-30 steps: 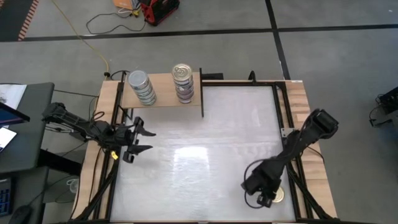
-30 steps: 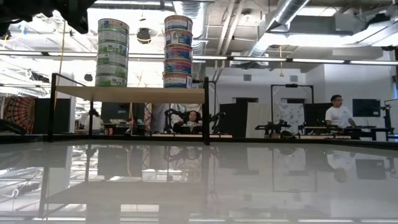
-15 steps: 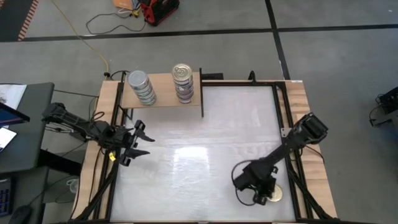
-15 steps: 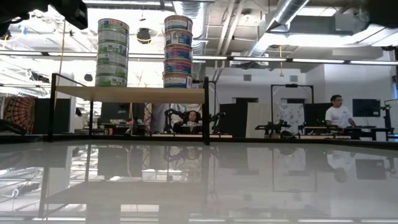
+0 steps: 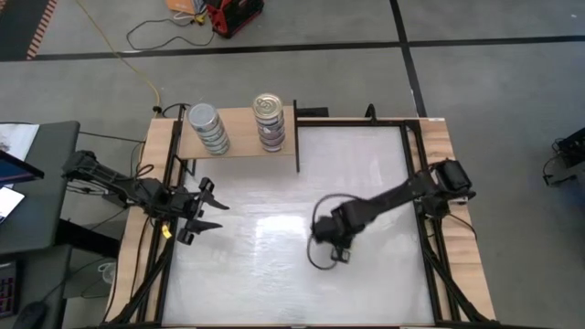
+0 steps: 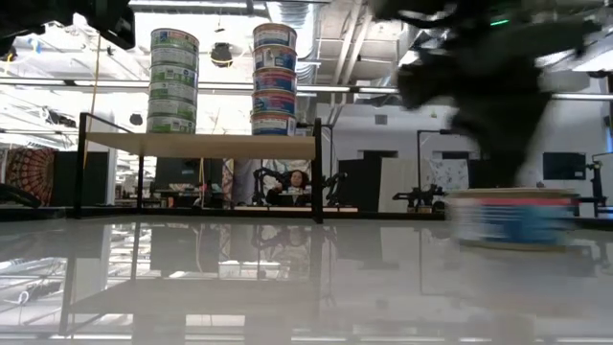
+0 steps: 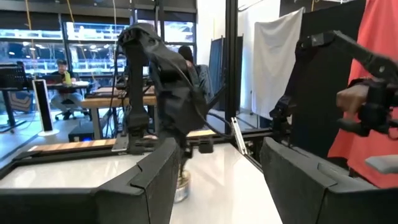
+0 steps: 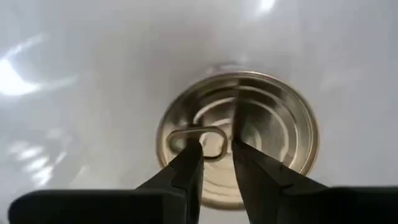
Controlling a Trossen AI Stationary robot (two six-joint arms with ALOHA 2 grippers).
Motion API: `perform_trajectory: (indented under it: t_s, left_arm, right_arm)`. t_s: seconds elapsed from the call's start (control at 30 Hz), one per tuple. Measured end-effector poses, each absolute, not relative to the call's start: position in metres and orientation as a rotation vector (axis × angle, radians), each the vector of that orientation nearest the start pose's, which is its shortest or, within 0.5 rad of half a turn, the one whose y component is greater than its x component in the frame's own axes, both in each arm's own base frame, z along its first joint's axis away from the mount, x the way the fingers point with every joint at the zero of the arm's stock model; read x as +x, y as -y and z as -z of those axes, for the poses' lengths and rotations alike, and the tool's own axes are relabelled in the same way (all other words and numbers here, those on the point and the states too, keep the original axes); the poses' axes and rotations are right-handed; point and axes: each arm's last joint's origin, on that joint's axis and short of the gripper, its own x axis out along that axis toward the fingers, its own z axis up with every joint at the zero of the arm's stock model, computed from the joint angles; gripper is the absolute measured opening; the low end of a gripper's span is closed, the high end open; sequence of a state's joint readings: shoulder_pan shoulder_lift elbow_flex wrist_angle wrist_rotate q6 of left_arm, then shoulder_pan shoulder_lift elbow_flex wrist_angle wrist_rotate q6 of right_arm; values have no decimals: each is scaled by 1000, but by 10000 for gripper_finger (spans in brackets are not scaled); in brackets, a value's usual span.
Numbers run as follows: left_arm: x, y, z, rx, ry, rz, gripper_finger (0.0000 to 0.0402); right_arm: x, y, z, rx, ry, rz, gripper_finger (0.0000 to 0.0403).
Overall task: Stack canned seafood by type on shelf
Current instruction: Stack the blue-pink tuna can on top of the other blue-pink tuna cans on the shelf
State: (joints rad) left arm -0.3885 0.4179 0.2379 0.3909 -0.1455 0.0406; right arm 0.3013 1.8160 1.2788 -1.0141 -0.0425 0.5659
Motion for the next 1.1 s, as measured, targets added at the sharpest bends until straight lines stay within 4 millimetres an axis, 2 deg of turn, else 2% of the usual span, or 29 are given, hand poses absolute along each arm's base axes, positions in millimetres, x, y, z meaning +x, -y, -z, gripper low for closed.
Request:
perform_trajectory:
  t_s: [0.17,0.33,0.47,0.6,0.77,0.87,0.93,1.1]
  left_arm:
    - [118,43,-244,-9,185,208,215]
    - [118,42,-242,26,172,176,215]
    - [118,41,-242,42,167,152,215]
    - [118,41,-242,39,166,151,215]
    - [118,41,-242,11,165,154,215]
    - [118,41,-242,-3,164,155,215]
    - [118,41,-242,-8,164,155,215]
    - [118,41,-242,-10,165,148,215]
  right_arm:
    - [331,-79,-213,153,-1469,154,125]
    - [336,-74,-228,127,-1455,109,125]
    - [336,-73,-233,68,-1439,124,125]
    - [329,-71,-236,-33,-1348,221,135]
    - [304,-56,-249,89,-1224,281,184]
    - [287,-55,-247,169,-1142,285,225]
    - [279,-56,-240,199,-1110,277,248]
    - [276,-50,-215,316,-1058,275,261]
